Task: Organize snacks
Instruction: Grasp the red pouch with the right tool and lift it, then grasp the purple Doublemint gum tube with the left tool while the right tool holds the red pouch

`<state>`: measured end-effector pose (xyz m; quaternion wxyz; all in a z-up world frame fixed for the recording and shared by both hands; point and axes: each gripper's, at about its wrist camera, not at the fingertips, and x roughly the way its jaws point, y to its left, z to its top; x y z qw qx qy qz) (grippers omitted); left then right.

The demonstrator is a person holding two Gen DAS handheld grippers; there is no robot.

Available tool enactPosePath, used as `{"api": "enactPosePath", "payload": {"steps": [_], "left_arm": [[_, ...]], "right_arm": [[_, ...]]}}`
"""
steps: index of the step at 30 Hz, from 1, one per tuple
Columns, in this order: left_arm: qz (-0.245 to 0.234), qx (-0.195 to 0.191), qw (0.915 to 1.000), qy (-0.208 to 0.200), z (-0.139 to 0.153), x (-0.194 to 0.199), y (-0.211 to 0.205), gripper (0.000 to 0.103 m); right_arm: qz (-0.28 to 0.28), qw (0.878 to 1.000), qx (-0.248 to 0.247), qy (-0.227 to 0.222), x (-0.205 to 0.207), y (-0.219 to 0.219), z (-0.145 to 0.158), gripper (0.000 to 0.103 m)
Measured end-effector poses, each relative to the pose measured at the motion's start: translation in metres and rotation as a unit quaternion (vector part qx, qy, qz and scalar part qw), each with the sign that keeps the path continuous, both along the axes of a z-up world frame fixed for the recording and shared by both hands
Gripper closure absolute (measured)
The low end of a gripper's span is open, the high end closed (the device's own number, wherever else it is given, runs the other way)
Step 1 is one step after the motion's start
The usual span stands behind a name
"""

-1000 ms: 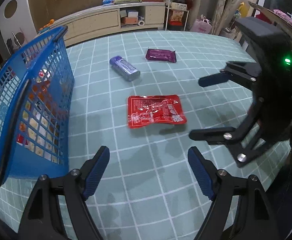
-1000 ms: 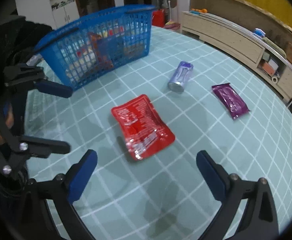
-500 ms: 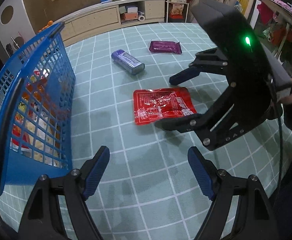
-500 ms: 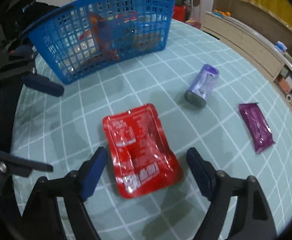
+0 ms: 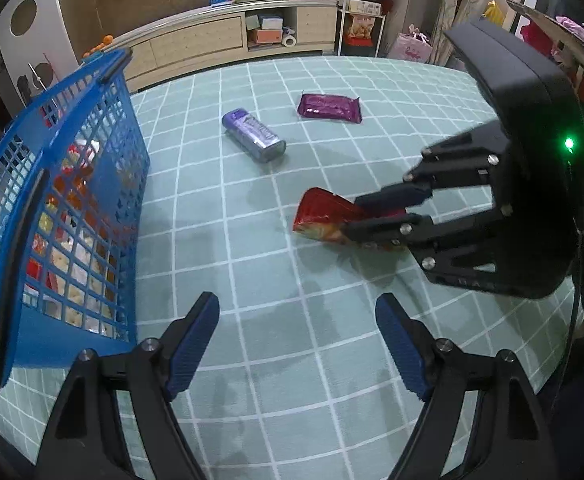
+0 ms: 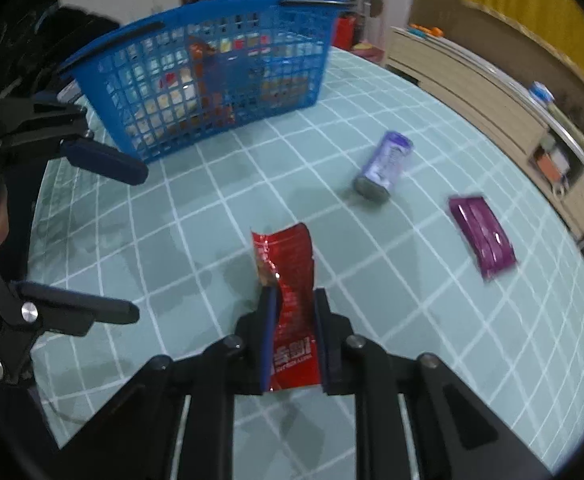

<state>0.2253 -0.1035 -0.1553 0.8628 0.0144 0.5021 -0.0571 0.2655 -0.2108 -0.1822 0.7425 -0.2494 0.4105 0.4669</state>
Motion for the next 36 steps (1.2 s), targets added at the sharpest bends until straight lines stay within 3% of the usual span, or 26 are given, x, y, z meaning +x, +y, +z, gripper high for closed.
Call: {"api": "enactPosePath", "payload": {"steps": [7, 14, 21, 27, 33, 36], "left_arm": [[-0.001, 0.002, 0.9999, -0.015, 0.018, 0.013, -0.01, 0.024], [-0.005, 0.003, 0.9997, -0.025, 0.03, 0.035, -0.016, 0.024], [0.007, 0.006, 0.9996, -0.028, 0.037, 0.07, -0.015, 0.024], [0.018, 0.019, 0.9996, -0.014, 0.031, 0.102, -0.006, 0.024], [0.06, -0.006, 0.9981, 0.013, 0.017, 0.14, 0.011, 0.024], [0.066, -0.003, 0.9976, 0.02, 0.008, 0.153, 0.013, 0.024]], "right_arm": [[-0.072, 0.997, 0.027, -0.007, -0.001, -0.028, 0.025, 0.082], [-0.156, 0.987, 0.023, -0.022, 0.007, -0.044, 0.048, 0.082], [-0.278, 0.96, 0.03, 0.001, 0.04, -0.054, 0.052, 0.082], [-0.349, 0.936, 0.033, 0.03, 0.075, -0.055, 0.04, 0.082], [-0.375, 0.924, 0.061, 0.029, 0.096, -0.054, 0.045, 0.082], [-0.374, 0.924, 0.067, 0.033, 0.103, -0.053, 0.038, 0.082]]}}
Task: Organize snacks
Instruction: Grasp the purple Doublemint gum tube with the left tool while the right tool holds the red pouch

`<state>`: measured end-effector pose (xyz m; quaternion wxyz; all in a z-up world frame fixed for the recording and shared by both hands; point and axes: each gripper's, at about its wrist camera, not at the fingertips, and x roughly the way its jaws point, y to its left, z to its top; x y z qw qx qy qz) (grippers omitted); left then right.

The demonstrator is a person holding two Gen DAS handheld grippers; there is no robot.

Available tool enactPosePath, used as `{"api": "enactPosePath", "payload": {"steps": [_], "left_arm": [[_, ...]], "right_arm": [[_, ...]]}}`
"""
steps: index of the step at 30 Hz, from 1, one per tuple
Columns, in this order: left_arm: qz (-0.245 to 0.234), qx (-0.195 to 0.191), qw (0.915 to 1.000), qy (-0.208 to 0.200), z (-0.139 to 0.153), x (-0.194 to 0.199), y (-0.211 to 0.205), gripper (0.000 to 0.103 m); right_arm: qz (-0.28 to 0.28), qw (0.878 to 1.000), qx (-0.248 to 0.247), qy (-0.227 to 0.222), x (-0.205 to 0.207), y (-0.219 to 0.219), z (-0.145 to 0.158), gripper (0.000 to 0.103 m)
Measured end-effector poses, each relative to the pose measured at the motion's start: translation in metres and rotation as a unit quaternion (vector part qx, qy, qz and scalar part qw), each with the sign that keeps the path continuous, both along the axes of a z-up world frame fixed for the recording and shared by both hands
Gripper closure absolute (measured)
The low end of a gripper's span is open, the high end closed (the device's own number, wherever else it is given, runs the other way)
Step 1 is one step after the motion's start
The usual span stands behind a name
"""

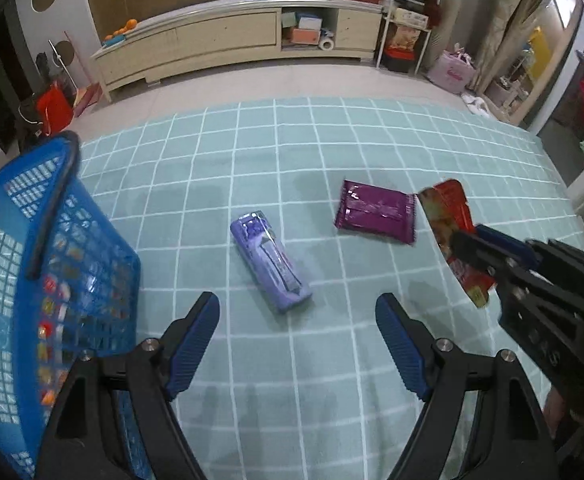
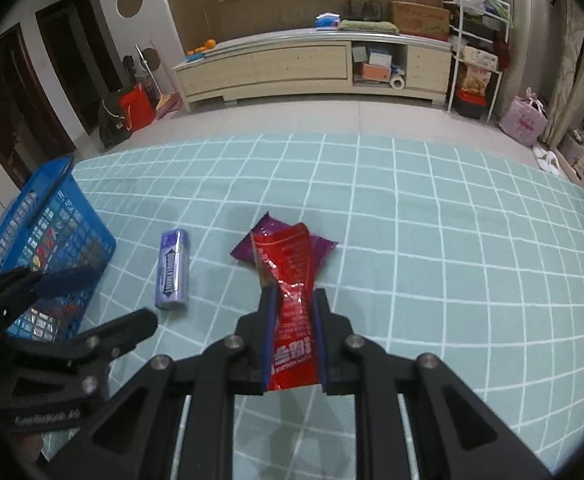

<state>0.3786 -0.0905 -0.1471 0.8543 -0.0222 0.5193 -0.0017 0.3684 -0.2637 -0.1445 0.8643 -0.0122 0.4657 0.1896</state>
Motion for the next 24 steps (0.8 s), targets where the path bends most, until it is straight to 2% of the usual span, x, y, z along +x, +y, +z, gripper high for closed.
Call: {"api": "enactPosePath", "payload": {"steps": [4, 7, 11, 14, 19, 23, 24], "left_arm": [[0.004, 0.01, 0.9999, 0.012, -0.013, 0.019, 0.0, 0.025], [0.009, 0.007, 0.9998, 0.016, -0.02, 0.03, 0.001, 0.032], [0.019, 0.019, 0.9992, 0.028, -0.028, 0.039, -0.001, 0.05], [0.03, 0.019, 0.999, 0.027, -0.03, 0.04, 0.001, 0.05], [0.022, 0.04, 0.9984, 0.033, -0.033, 0.048, -0.003, 0.051], [0.028, 0.041, 0.9977, 0.047, -0.039, 0.053, 0.0, 0.057], [0.029, 0.035, 0.998, 0.044, -0.04, 0.053, 0.002, 0.062]], "right_arm": [[-0.003, 1.0, 0.007, 0.008, 0.009, -0.002, -0.008, 0.082], [-0.006, 1.0, 0.01, 0.012, 0.011, -0.004, -0.011, 0.082], [-0.005, 1.0, 0.014, 0.011, 0.013, -0.004, -0.01, 0.082], [0.001, 1.0, 0.012, 0.006, 0.011, -0.001, -0.008, 0.082], [0.008, 1.0, 0.013, 0.007, 0.007, 0.001, -0.008, 0.082], [0.007, 1.0, 0.012, 0.014, 0.007, 0.0, -0.013, 0.082], [0.007, 1.0, 0.012, 0.016, 0.007, -0.001, -0.014, 0.082]]}}
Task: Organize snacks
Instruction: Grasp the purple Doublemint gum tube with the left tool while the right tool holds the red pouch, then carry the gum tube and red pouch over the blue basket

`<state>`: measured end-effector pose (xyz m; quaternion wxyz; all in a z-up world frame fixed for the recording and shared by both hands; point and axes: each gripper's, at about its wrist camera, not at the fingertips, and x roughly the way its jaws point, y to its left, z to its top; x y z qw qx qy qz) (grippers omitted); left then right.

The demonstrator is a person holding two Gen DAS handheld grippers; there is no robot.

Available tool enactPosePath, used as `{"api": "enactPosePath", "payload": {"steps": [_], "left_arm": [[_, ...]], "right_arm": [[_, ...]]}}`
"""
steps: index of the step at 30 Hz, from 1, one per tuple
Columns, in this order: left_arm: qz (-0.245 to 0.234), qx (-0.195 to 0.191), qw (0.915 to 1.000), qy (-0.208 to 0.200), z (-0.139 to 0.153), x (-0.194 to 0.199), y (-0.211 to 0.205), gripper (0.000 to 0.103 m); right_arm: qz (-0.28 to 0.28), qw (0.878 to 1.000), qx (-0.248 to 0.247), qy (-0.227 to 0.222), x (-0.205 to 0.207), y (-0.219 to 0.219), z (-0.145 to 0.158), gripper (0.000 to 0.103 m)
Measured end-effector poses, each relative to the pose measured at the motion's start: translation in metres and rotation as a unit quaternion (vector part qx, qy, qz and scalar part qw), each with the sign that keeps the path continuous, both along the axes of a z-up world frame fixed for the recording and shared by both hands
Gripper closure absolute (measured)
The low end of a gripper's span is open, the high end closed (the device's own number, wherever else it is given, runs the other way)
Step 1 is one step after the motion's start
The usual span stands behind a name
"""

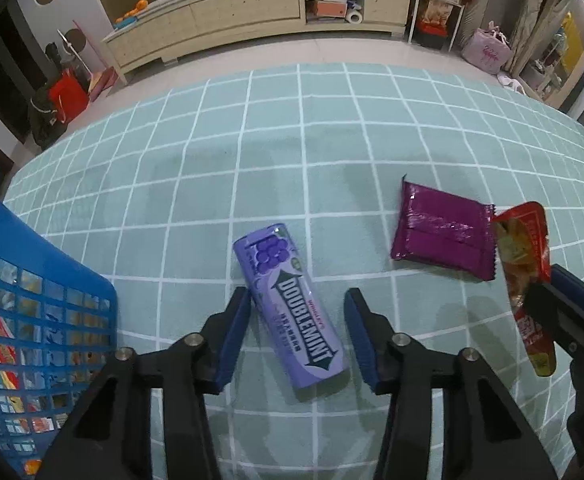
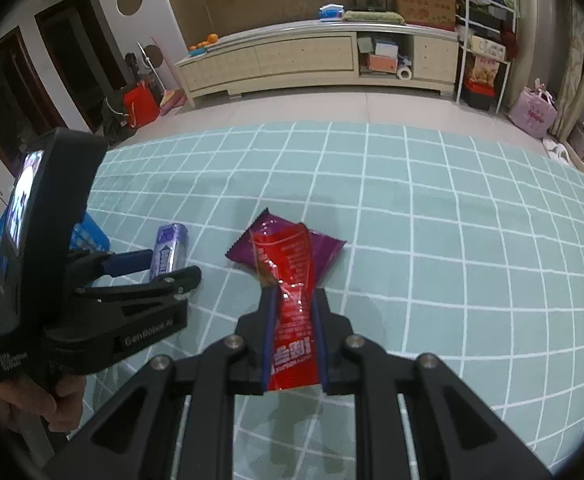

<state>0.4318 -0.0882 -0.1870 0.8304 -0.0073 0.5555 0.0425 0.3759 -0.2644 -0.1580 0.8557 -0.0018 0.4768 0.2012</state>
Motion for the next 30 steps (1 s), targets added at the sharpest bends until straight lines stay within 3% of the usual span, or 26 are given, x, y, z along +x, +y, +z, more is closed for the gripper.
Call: {"api": "enactPosePath", "payload": {"steps": [3, 14, 21, 30], "left_arm": [[0.0, -0.005, 1.0, -0.002, 0.001, -0.002, 0.003, 0.073], [-0.041, -0.056, 0.9969, -0.035, 0.033, -0.047, 0.009, 0.074], [-0.069, -0.075, 0.9921, -0.073, 0.076, -0.092, 0.022, 0.074], [-0.08, -0.094, 0.9826, -0.138, 0.145, -0.148, 0.068, 0.074]], "right_arm": [[-0.007, 1.0, -0.001, -0.001, 0.001, -0.001, -0.002, 0.082], [-0.019, 0.999, 0.026, 0.02, -0.009, -0.005, 0.005, 0.082], [-0.017, 1.0, 0.009, -0.002, -0.04, 0.008, 0.049, 0.082], [0.005, 0.999, -0.002, -0.049, -0.08, 0.049, 0.117, 0.082]]}}
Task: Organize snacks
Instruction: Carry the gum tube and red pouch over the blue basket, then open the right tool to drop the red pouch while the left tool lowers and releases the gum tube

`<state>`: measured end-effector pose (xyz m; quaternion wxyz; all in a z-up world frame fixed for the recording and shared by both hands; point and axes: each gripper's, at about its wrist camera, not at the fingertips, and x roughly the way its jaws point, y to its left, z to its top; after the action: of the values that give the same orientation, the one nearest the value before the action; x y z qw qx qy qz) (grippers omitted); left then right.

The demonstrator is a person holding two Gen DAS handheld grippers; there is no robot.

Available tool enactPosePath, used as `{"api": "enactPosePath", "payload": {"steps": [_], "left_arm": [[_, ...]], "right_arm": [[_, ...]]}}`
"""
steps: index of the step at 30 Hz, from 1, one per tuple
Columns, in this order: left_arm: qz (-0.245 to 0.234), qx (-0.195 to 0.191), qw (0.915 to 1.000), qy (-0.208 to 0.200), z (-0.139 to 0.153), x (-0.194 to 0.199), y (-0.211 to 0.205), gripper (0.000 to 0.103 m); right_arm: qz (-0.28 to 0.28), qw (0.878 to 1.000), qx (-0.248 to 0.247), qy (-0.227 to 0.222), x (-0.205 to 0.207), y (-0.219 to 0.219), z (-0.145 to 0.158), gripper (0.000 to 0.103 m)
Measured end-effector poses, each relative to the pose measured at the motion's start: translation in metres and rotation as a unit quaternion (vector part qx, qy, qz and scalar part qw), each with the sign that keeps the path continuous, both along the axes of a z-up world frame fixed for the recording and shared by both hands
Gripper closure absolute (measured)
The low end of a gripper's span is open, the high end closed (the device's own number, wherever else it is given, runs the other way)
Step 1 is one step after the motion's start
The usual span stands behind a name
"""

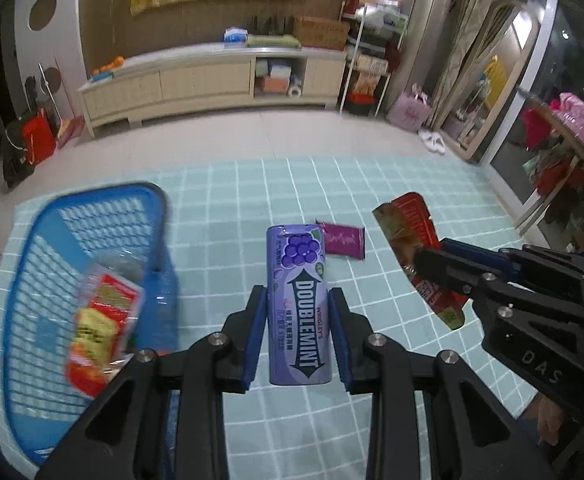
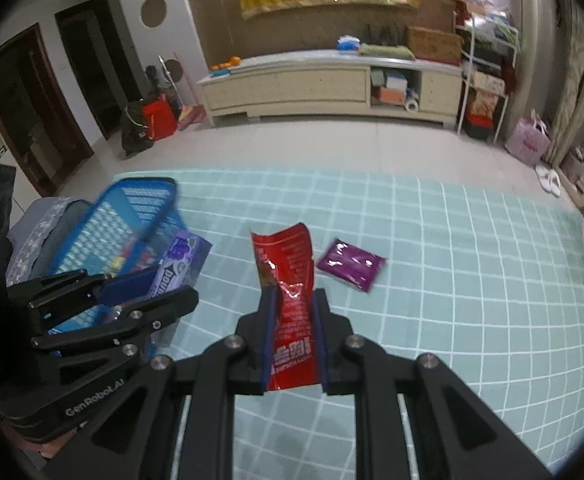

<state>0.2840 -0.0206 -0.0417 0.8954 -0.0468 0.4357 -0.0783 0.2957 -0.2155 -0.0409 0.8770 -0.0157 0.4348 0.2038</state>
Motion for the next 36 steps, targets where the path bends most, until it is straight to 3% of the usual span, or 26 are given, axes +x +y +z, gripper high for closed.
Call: {"api": "enactPosePath", "payload": {"steps": [7, 16, 29, 36], "left_arm": [[0.016, -0.011, 0.9993, -0.031, 0.039, -0.036, 0.056, 0.074], [0.031, -0.004, 0.9979, -0.057, 0.068, -0.065, 0.108, 0.074], [0.078, -0.016, 0.9958, -0.044, 0.046, -0.094, 0.184, 0.074], [0.092, -0.023, 0.9949, -0.033, 0.035, -0.103, 0.202, 0.074]], "right_arm": [[0.017, 1.0, 0.003, -0.019, -0.024, 0.039, 0.032, 0.082], [0.06, 0.998, 0.0, -0.037, -0.045, 0.101, 0.059, 0.082], [0.15, 0.988, -0.047, 0.002, -0.059, 0.195, 0.013, 0.082], [0.178, 0.98, -0.08, 0.03, -0.064, 0.216, -0.015, 0.082]]}}
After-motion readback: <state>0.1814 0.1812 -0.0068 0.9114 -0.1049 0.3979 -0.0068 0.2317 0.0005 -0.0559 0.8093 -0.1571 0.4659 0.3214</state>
